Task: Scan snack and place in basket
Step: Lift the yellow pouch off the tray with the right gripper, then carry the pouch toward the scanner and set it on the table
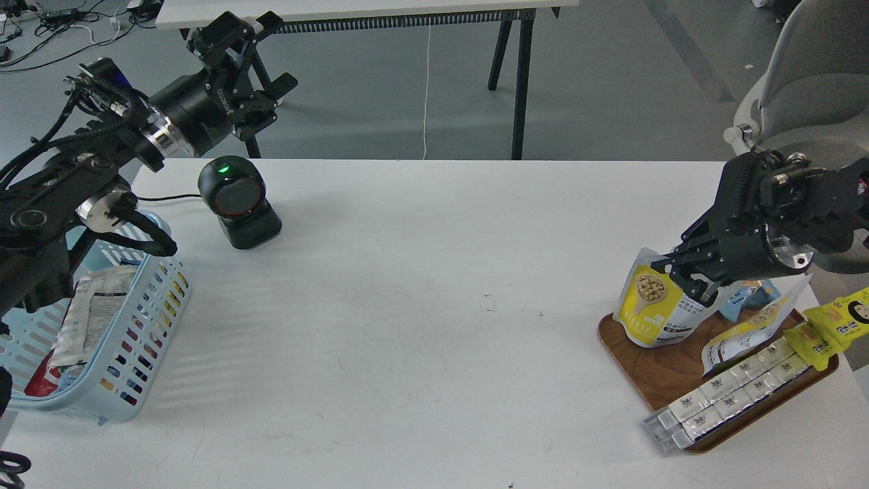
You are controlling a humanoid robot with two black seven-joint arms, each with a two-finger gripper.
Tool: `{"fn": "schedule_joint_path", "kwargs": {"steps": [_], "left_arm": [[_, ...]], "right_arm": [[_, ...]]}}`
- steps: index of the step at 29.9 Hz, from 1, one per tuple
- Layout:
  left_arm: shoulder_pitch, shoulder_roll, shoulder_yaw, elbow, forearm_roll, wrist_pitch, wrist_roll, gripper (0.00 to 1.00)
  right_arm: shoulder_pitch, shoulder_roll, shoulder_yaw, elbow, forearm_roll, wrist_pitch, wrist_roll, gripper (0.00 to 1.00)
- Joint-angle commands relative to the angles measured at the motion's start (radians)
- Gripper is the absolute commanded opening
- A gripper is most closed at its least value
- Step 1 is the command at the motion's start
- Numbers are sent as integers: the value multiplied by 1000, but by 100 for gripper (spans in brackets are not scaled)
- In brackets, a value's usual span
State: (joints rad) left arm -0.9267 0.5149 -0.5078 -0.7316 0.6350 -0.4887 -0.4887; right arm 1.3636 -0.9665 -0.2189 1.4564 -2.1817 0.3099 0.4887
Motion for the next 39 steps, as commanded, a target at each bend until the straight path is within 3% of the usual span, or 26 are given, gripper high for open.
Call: {"fn": "schedule_joint_path", "kwargs": {"steps": [1,29,39], "left_arm": [[-1,1,2,0,0,0,0,100],[-1,1,0,0,0,0,0,100],[-1,-7,-1,14,-1,0,0,100]], "right_arm": [[-3,-1,1,2,0,-2,0,1],[-11,-1,46,4,0,-32,0,0],[19,51,47,2,0,-26,0,0]]}}
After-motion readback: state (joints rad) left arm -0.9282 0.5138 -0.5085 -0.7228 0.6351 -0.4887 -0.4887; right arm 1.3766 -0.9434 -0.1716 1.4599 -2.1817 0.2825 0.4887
